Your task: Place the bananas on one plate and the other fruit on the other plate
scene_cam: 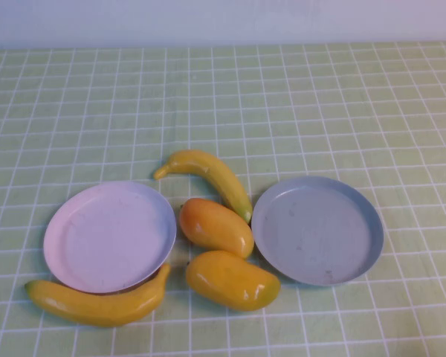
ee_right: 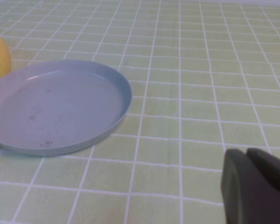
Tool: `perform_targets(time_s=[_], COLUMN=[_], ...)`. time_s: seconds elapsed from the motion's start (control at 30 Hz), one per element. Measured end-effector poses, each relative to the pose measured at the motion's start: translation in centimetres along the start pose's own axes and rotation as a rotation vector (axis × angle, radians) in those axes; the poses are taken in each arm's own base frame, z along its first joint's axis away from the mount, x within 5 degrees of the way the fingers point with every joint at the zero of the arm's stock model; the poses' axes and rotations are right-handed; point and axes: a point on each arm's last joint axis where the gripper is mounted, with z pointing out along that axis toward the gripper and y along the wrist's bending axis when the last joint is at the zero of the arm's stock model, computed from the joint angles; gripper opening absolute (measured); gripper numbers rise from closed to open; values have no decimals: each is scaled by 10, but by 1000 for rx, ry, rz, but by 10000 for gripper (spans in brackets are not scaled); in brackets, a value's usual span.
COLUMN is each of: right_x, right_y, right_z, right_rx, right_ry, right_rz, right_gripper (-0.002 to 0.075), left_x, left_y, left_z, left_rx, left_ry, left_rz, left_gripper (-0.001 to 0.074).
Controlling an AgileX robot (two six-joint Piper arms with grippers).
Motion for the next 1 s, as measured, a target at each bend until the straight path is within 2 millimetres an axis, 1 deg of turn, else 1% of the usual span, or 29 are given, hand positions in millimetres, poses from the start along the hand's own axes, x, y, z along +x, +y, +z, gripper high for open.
perform_targets(time_s=[0.7,0.8,1.0], right_x=[0,0,0], right_y=[0,0,0], right_z=[0,0,0], right_rx=[0,0,0], right_ry=[0,0,0], right_rz=[0,0,0], right_gripper=[-17,-17,-17], left_x=[-1,-3,-10], left_y=[0,-1,-4], left_z=[0,0,-1], left_rx=[1,16,58], left_ry=[-8,-35,-101], left_rz=[-3,-44,-203], left_gripper=[-3,-3,-3])
